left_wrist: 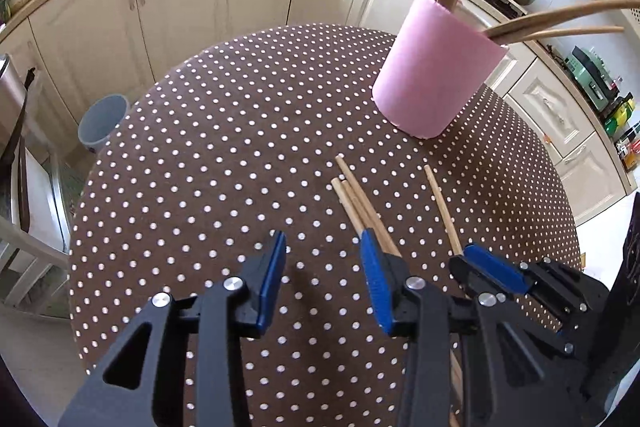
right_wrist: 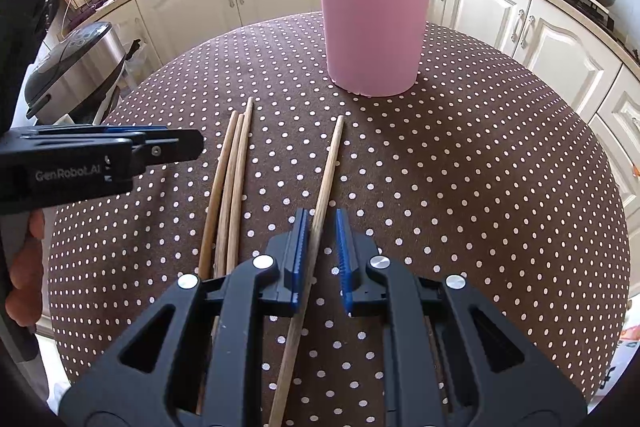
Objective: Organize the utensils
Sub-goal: 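Close the right tool on a chopstick while the left tool grasps another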
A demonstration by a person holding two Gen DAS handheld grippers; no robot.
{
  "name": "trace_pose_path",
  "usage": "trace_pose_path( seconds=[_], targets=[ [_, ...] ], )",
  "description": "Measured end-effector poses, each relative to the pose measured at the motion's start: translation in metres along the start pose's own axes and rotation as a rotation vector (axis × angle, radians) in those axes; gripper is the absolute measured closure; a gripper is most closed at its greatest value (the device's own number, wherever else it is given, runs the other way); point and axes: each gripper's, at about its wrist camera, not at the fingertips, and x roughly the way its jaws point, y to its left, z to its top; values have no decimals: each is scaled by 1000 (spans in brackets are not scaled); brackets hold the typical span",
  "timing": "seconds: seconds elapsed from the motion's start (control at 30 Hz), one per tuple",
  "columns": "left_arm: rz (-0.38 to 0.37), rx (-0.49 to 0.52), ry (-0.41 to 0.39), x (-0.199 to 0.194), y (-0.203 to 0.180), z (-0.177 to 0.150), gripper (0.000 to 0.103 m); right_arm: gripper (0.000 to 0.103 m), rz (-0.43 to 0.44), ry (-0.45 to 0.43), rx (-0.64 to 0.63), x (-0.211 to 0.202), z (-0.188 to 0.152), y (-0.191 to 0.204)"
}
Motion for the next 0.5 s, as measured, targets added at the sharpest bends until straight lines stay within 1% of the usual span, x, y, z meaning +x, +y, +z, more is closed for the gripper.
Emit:
trace_pose_path(
  seconds=[0.07,0.17,0.3,0.4,0.5],
  targets=[
    [-4,9,16,7,-4,-1,64,88,-1,-1,1,0,0,0],
    [35,33,21,14,-14,0,64,88,3,2,4,1,1,1],
    [53,52,48,20,-23,4,64,88,2,5,2,1,1,1],
    [64,73,78,29,-36,15,64,88,1,11,3,2,3,1],
    [74,73,106,33,-41,21,64,88,-2,21,1,4,5,2]
  ],
)
